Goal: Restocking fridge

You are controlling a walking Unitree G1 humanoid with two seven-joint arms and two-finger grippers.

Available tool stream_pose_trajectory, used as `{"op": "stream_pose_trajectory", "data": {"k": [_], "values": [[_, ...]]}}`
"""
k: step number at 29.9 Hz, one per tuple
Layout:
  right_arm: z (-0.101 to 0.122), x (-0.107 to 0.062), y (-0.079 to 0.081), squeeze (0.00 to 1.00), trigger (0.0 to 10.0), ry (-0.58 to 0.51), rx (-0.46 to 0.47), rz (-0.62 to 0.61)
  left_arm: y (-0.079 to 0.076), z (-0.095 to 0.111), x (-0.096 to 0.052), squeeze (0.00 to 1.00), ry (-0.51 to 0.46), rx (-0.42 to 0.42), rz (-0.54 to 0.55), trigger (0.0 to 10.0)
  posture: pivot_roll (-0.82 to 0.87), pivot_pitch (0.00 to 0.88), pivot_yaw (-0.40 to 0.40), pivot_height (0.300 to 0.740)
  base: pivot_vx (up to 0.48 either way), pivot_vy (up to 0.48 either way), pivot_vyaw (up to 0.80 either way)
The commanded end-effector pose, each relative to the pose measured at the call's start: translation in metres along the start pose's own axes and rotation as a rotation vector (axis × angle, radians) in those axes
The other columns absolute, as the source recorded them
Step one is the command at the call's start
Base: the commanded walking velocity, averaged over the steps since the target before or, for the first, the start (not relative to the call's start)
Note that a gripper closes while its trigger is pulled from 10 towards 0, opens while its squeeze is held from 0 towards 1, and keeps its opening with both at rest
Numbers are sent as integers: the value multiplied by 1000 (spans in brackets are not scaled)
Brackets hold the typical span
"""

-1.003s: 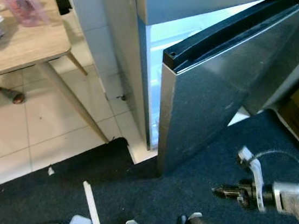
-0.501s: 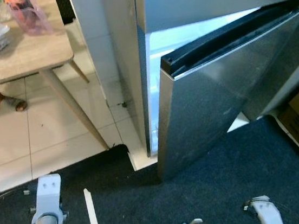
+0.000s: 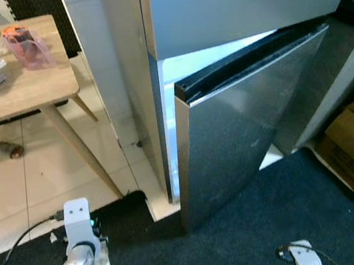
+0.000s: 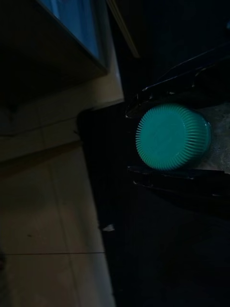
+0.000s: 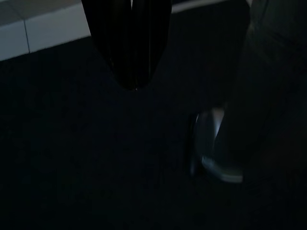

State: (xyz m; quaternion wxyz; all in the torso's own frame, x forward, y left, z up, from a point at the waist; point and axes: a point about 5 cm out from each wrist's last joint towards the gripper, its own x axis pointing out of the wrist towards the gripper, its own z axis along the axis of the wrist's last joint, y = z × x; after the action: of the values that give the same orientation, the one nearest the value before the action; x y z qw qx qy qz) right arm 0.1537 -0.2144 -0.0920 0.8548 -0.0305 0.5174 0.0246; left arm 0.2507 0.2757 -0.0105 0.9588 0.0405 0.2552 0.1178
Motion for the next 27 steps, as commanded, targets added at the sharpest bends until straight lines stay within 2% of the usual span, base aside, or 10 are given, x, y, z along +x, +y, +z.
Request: {"op": "stream_pose_trajectory", "data": {"k": [1,2,4,9,27], "values": [[-5,-1,-1,0,10000,13,14,-16,2,3,1,0,-12,52,8,10000,-38,38,-34,740,0,0,0],[-5,-1,-2,0,10000,14,9,-20,4,7,2,0,-24,77,12,10000,-38,37,-31,740,0,0,0],[-5,-1,-2,0,10000,14,9,-20,4,7,2,0,-24,77,12,10000,-38,37,-31,740,0,0,0],[-14,-2,-1,0,10000,32,22,-31,9,19,5,0,-50,160,27,10000,-40,40,-22,740,0,0,-788],[-18,-2,1,0,10000,30,23,-24,8,33,8,0,-112,205,59,10000,-45,48,-12,740,0,0,-788]]}}
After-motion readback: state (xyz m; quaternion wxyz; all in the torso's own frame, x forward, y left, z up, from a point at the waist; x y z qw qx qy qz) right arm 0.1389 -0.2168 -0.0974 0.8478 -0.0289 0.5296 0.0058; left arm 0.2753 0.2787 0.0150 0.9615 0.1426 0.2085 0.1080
